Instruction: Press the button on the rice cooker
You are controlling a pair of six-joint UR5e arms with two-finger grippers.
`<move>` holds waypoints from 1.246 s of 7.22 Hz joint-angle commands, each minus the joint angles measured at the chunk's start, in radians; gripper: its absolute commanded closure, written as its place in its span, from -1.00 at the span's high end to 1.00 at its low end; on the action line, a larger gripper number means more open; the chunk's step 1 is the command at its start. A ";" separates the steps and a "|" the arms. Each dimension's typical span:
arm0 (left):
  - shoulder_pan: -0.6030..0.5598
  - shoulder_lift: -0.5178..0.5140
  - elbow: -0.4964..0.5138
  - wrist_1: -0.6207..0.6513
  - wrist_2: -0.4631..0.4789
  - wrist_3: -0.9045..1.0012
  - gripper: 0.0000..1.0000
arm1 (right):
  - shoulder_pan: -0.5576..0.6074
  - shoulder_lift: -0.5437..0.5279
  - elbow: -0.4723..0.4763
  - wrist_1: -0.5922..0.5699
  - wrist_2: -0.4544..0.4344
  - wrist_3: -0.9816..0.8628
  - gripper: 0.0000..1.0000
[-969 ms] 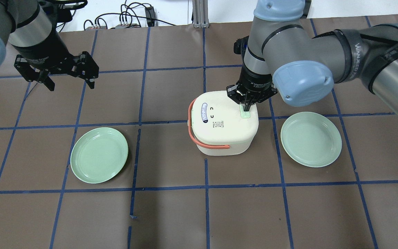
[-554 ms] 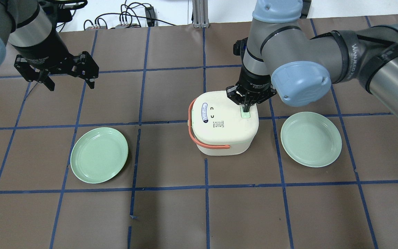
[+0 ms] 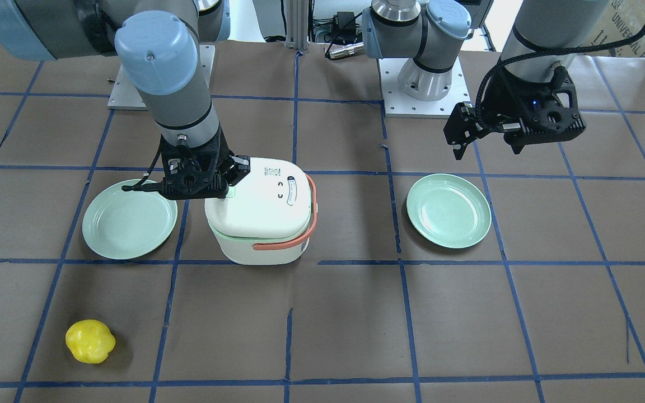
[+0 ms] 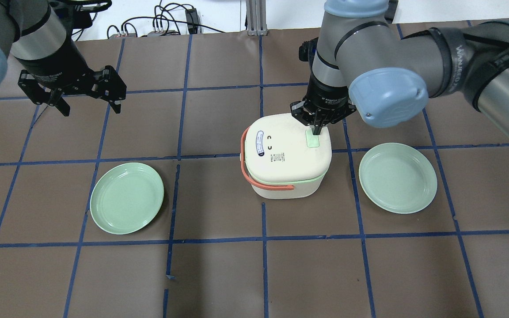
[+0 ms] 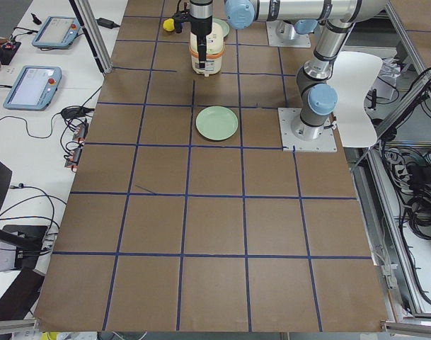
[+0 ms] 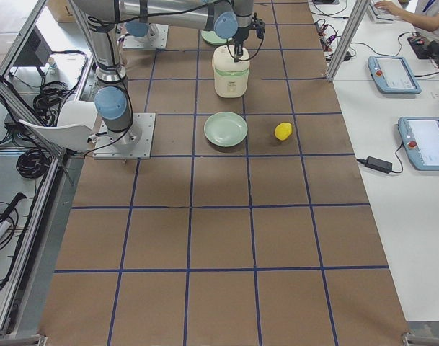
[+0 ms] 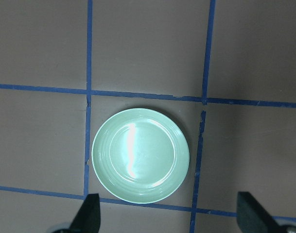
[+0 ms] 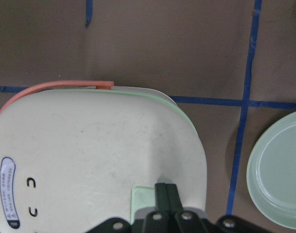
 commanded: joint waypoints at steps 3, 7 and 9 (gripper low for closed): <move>0.000 0.000 0.000 0.000 0.000 0.000 1.00 | -0.097 -0.025 -0.173 0.166 -0.119 -0.160 0.47; 0.000 0.000 0.000 0.000 0.000 0.000 1.00 | -0.151 -0.140 -0.096 0.211 -0.106 -0.176 0.98; 0.000 0.000 0.000 0.000 0.000 0.000 1.00 | -0.153 -0.143 -0.075 0.205 -0.095 -0.179 0.99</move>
